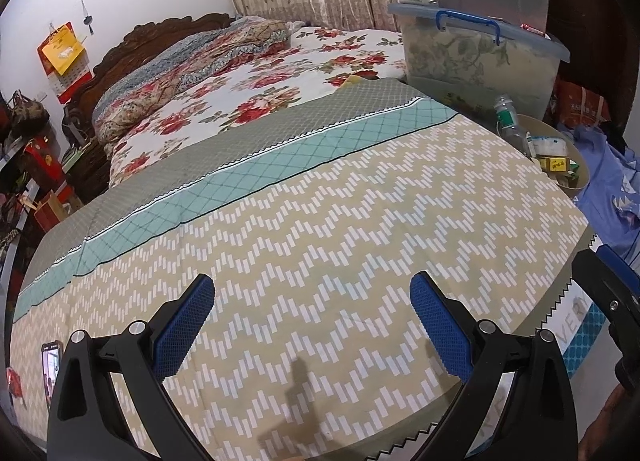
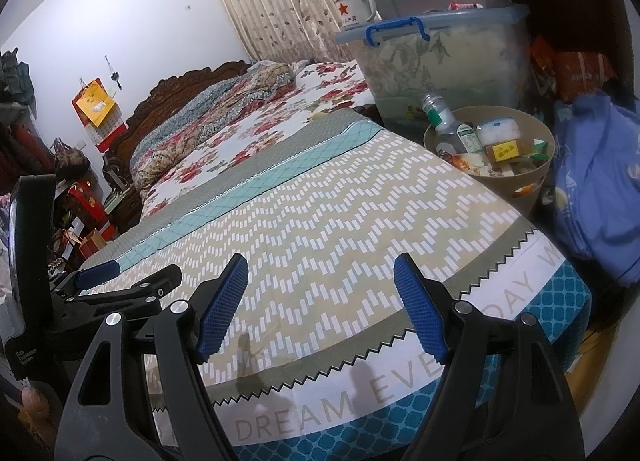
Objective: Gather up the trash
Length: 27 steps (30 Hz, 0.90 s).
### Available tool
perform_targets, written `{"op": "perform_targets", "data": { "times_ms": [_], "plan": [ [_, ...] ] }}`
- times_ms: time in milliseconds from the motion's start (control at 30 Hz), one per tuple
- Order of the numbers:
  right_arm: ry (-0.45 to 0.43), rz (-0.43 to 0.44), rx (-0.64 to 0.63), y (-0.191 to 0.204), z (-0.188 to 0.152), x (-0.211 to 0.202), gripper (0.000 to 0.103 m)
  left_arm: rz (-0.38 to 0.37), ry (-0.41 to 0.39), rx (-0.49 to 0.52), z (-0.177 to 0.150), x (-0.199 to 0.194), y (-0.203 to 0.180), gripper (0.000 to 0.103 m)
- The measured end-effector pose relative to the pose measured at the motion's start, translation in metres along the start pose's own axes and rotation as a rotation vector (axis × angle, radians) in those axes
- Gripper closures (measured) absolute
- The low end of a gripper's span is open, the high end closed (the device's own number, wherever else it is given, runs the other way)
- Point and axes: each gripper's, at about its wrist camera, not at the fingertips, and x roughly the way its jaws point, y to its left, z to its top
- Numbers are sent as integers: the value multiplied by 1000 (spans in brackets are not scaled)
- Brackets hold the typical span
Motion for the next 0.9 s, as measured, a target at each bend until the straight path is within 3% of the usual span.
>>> {"op": "perform_targets", "data": {
  "times_ms": [400,900],
  "plan": [
    [2,0,-6,2,0,-1,27,50,-18,-22,1,-4,2,9],
    [1,-6,-11,5,2,-2,27,63,-21,54,-2,-6,-8,9]
  ]
}}
